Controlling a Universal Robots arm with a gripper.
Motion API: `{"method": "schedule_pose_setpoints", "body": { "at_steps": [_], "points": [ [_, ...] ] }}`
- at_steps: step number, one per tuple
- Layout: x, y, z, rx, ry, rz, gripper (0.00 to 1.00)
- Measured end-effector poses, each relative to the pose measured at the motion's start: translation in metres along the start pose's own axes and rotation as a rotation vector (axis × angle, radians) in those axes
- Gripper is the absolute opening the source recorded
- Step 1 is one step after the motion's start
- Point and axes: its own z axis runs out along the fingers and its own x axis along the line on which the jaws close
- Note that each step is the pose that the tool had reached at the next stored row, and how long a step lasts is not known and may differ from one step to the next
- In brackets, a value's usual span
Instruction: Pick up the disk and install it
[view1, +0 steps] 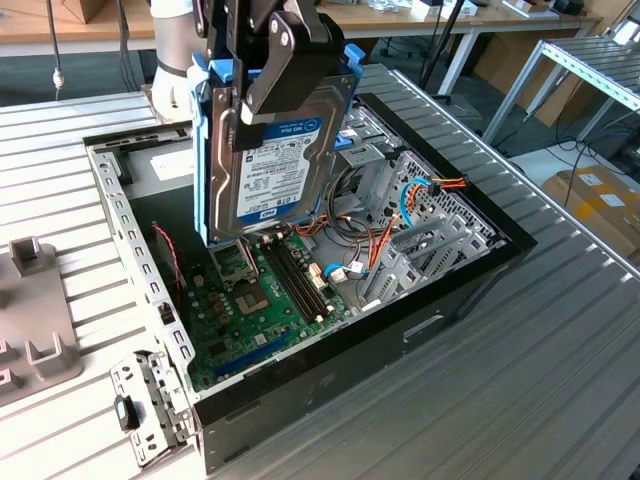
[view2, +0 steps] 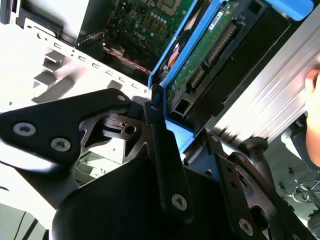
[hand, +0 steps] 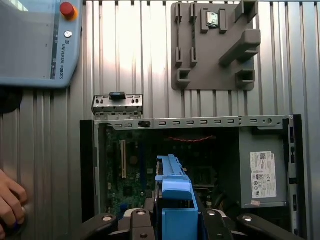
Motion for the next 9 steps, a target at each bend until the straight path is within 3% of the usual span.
{"method": "schedule_pose_setpoints", "body": {
  "at_steps": [6, 9],
  "points": [
    [0.0026, -0.0031, 0.0005, 0.0000, 0.0000, 0.000, 0.37],
    [0.0105, -0.0098, 0.0017, 0.0000, 0.0000, 0.000, 0.37]
  ]
}}
